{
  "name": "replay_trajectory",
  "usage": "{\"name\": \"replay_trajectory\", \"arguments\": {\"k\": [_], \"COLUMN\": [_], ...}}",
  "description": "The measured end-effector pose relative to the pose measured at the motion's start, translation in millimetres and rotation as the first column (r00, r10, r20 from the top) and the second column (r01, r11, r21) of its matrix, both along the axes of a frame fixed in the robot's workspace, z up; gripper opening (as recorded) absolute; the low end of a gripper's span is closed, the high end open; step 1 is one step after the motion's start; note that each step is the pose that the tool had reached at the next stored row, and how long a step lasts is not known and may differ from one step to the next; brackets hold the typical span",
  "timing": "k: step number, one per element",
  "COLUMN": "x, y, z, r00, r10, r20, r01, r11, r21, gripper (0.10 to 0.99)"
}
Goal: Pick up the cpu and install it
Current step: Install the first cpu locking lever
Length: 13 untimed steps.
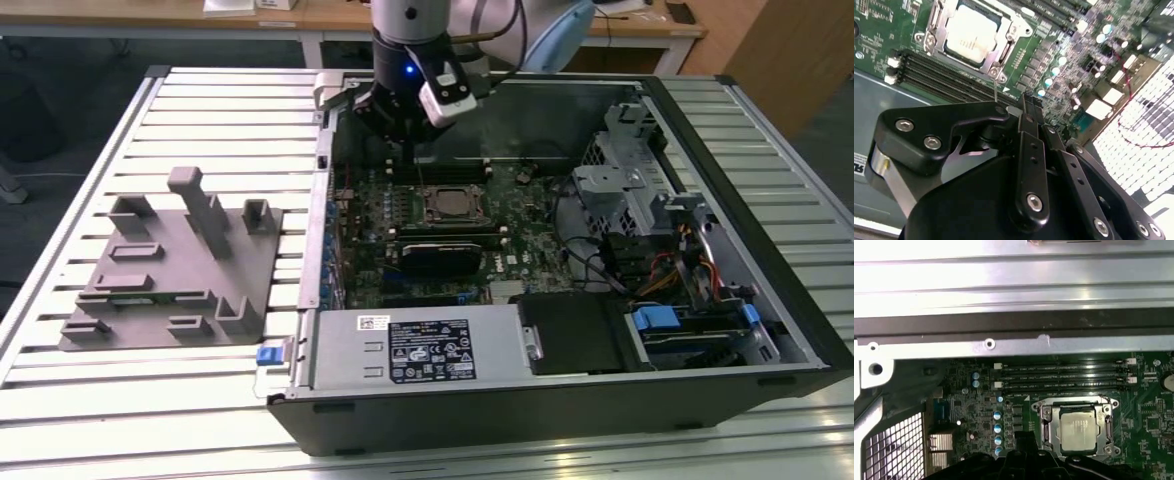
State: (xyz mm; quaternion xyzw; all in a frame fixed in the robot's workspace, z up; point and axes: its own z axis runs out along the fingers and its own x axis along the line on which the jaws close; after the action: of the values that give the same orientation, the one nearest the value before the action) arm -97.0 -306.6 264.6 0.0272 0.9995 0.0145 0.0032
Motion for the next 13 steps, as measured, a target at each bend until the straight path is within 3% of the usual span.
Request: {"name": "replay_trajectory", "arguments": {"k": [4, 13], "x": [0.0, 0.0], "y": [6.0, 13.2], "z": [-1.6, -3.3], "r00": [1.0000, 1.0000], "r10": [0.000, 0.001], "r20": [0.0000, 0.0000], "r01": [0.000, -0.001], "r11": [1.0000, 1.0000], "r21": [0.000, 0.000], "gripper": [0.106, 0.106]}}
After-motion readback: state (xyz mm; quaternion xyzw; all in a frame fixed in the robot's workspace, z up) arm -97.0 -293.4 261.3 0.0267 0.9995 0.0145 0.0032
